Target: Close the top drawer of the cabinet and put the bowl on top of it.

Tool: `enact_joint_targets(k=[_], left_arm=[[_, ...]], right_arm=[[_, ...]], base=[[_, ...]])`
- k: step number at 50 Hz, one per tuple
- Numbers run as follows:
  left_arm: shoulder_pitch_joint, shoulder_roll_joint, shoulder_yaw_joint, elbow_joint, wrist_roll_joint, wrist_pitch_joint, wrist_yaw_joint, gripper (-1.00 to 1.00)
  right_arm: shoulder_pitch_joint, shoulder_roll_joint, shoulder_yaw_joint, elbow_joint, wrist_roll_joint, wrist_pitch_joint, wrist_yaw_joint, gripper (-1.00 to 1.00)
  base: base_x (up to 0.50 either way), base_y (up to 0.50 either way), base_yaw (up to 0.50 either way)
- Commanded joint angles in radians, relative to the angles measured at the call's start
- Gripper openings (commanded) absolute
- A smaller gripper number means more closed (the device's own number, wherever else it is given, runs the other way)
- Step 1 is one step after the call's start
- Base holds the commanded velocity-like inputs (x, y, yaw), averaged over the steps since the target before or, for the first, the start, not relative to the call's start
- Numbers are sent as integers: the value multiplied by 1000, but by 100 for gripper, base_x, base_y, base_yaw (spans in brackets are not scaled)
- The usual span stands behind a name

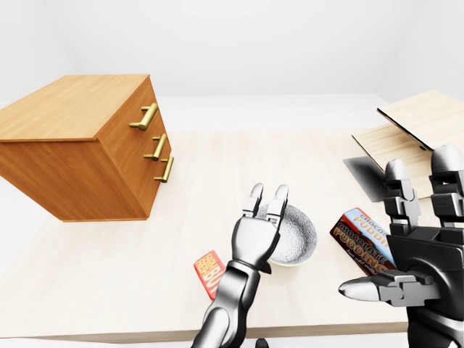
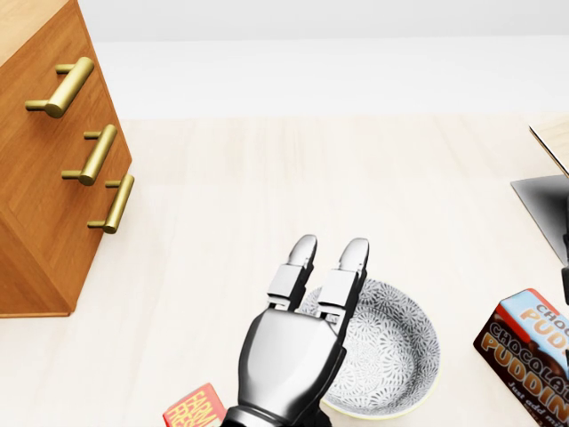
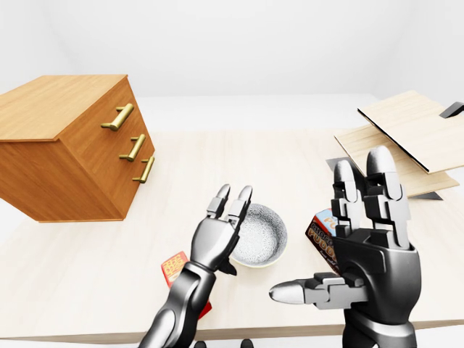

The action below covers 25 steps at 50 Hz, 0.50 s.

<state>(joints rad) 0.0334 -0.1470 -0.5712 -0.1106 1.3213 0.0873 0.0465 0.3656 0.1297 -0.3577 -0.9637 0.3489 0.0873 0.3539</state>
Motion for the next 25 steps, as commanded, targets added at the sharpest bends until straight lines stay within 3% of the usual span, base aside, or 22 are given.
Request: enact_joint_targets(k=[1, 25], left_arm=[[-23, -17, 13, 81, 2, 0, 23, 100], [-86, -56, 66, 256, 12, 0, 79, 100]], right_arm=[[-3, 2, -8, 1, 6, 0, 4, 100], [-19, -11, -4, 9, 2, 0, -8, 100]], base=[[0, 0, 0], [0, 0, 0]])
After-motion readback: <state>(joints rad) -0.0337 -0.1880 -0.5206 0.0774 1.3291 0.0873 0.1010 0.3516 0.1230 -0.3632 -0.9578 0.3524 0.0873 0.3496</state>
